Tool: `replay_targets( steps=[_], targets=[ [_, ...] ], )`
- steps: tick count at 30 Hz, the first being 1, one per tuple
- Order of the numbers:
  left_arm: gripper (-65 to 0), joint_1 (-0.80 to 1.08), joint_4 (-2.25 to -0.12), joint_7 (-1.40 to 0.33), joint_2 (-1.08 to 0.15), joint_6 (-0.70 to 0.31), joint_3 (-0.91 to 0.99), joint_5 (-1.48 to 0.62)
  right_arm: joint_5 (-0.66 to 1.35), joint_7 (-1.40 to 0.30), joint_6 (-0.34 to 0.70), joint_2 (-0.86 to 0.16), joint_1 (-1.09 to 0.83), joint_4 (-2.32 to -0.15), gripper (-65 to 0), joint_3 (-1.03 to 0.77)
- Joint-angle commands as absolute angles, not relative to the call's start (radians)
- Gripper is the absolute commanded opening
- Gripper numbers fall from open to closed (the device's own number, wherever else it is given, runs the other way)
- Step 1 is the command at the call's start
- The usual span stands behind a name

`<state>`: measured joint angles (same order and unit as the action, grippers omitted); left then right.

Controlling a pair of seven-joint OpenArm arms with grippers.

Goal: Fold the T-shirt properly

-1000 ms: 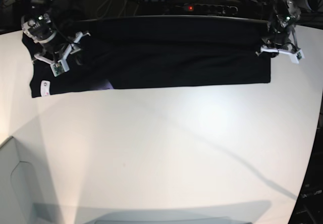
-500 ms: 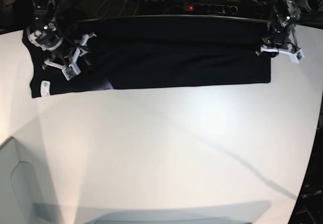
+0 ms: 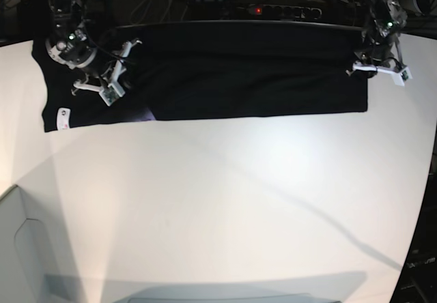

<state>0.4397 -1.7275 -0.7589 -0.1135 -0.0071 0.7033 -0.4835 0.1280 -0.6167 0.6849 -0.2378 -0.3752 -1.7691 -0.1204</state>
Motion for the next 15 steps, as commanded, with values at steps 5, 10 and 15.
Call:
replay_targets(
  steps=[5,10,15],
  targets=[
    [-65.0,0.438,-1.742,-0.742,-0.124,-0.007,0.708,-0.484,0.14,-0.604,0.698,-0.248,-0.38,-1.896,-65.0,-0.125],
    [-65.0,0.438,-1.742,-0.742,-0.124,-0.007,0.708,-0.479,0.14,-0.604,0.698,-0.24,-0.372,-1.956,-65.0,-0.113],
    [-65.0,0.441,-1.744,-0.742,-0.124,-0.007,0.71,-0.478,0.139,-0.605,0.698,-0.245,-0.328,-1.945,-65.0,-0.05]
  ],
)
